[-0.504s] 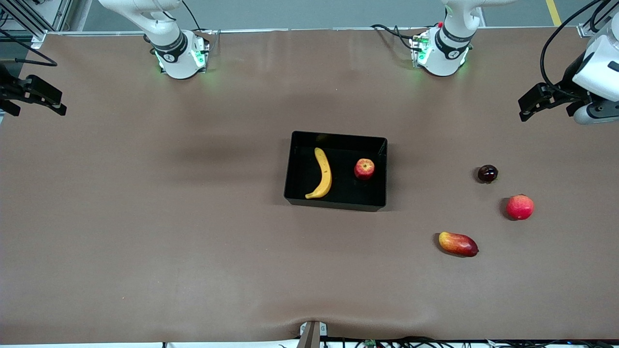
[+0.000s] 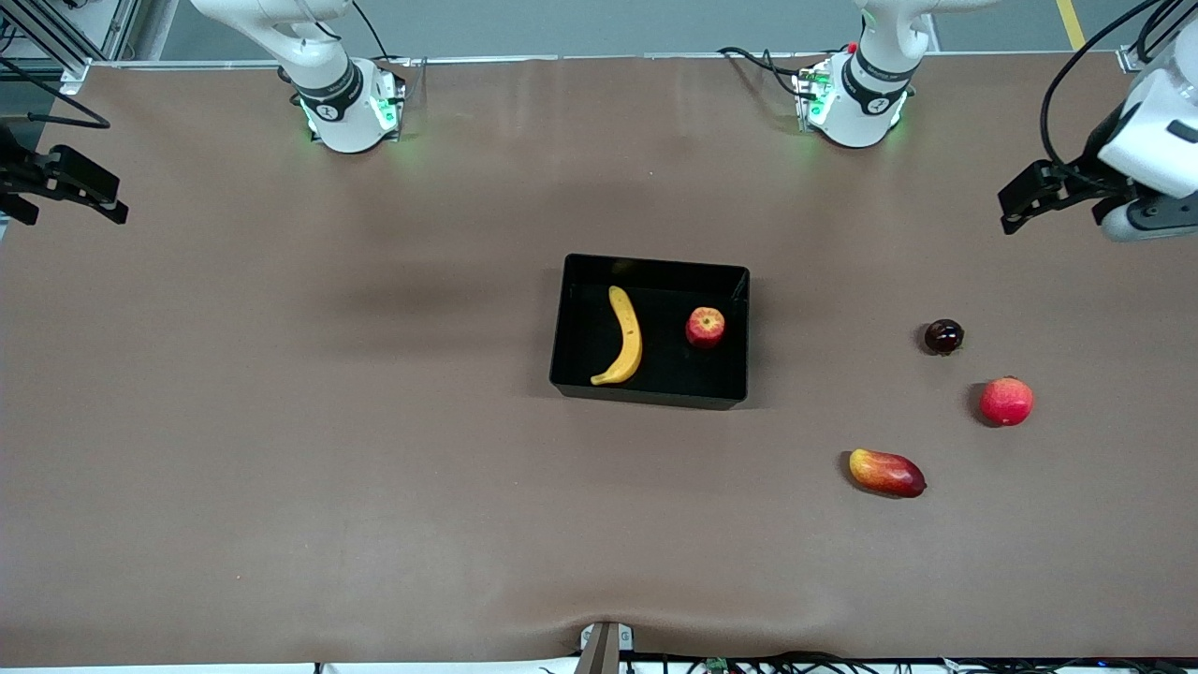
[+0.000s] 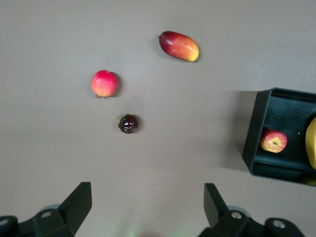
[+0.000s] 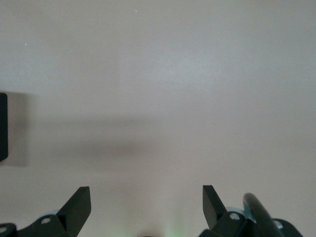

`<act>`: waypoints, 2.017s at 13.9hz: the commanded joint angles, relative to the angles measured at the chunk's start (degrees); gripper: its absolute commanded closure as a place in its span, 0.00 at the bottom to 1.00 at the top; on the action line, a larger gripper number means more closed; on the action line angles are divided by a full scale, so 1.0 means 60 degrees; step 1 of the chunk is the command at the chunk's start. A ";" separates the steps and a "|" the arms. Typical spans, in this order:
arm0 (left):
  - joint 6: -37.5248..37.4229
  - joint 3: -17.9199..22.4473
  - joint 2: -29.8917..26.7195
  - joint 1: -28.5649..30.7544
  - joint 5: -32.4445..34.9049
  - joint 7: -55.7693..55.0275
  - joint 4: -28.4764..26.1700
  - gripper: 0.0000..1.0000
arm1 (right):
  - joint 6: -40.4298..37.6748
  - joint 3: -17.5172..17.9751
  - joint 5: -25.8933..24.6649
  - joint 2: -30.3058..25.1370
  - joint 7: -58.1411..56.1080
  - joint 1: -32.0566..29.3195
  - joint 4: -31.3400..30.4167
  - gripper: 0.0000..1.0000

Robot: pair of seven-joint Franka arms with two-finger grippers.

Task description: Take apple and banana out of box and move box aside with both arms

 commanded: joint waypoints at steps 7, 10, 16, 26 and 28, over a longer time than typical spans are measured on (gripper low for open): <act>0.3021 -0.2343 0.1614 -0.0398 0.0172 -0.3364 -0.1520 0.00 | -0.0077 0.0057 -0.0135 0.0088 0.0108 -0.0131 0.0183 0.00; 0.4107 -0.2698 0.2273 -0.0981 0.0433 -0.5182 -0.1916 0.00 | -0.0077 0.0057 -0.0150 0.0088 0.0108 -0.0146 0.0198 0.00; 0.5985 -0.2712 0.3342 -0.2213 0.1677 -1.0643 -0.3089 0.00 | -0.0077 0.0057 -0.0179 0.0088 0.0108 -0.0116 0.0198 0.00; 0.6688 -0.2698 0.5643 -0.2624 0.3482 -1.7212 -0.2943 0.00 | -0.0077 0.0057 -0.0179 0.0088 0.0123 -0.0087 0.0198 0.00; 0.6761 -0.2669 0.5877 -0.2653 0.3599 -1.7783 -0.2957 0.00 | -0.0077 0.0057 -0.0194 0.0088 0.0123 -0.0087 0.0198 0.00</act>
